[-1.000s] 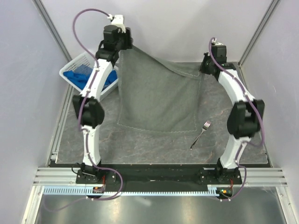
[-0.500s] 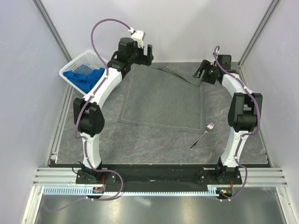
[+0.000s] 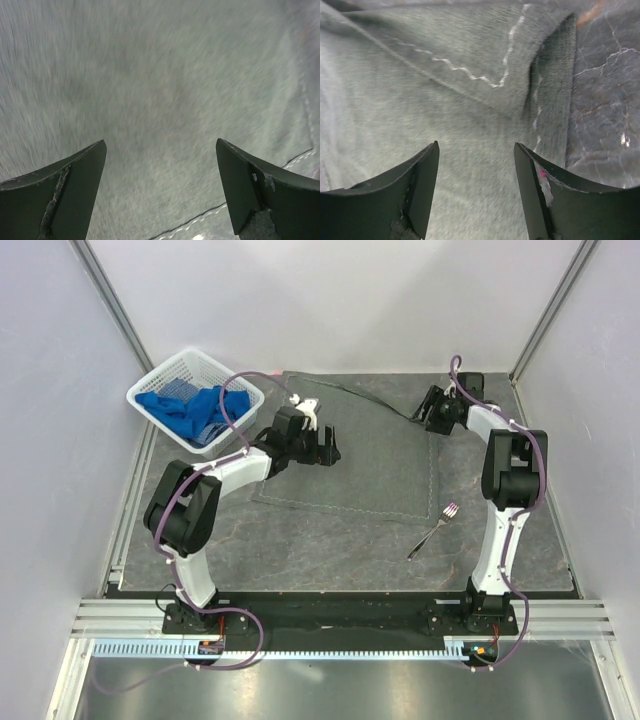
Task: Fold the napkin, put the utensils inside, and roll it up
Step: Flatten the napkin out
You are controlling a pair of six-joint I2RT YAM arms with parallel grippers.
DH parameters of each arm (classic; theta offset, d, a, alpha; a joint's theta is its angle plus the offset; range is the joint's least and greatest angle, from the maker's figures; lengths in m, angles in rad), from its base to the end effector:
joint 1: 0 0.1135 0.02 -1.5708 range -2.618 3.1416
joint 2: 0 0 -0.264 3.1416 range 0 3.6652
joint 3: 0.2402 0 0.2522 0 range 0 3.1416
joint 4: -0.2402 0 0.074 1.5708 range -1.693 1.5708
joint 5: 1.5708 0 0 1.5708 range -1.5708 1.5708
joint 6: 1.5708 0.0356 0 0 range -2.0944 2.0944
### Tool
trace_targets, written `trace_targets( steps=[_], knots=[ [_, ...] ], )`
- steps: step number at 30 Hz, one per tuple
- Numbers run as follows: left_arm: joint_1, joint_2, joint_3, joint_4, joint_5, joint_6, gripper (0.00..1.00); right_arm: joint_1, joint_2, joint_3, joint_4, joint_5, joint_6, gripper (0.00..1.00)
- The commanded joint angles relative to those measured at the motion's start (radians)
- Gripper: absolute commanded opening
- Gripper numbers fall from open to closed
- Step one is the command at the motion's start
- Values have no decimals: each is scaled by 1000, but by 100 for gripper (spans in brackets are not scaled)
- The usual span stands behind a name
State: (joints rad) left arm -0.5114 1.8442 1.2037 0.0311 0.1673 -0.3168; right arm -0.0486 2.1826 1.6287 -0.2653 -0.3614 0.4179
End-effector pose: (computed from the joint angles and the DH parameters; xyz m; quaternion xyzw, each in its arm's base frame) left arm 0.3573 -0.2073 0.2070 0.1243 0.8756 -0.2532 0.3920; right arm 0.4848 -0.0110 0.1734 0.1473 0.9055 0.2306 0.3242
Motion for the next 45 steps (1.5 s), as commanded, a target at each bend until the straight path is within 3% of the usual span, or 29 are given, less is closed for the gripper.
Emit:
trace_targets(
  steps=[1,15,27,28,36,45],
  knots=[
    [7,-25,-68,153,25,-74,97,-2,49,60,37,7,16,68],
    [7,-59,-312,204,-14,-90,97,-4,126,128,38,41,25,57],
    [7,-103,-391,211,-32,-100,97,-10,152,197,67,44,67,34],
    [7,-102,-394,211,-34,-100,97,-11,158,206,74,27,73,28],
    [7,-103,-400,213,-34,-100,97,-37,263,309,153,-79,227,0],
    [2,-120,-403,207,-31,-77,97,-105,305,287,446,-70,525,0]
  ],
)
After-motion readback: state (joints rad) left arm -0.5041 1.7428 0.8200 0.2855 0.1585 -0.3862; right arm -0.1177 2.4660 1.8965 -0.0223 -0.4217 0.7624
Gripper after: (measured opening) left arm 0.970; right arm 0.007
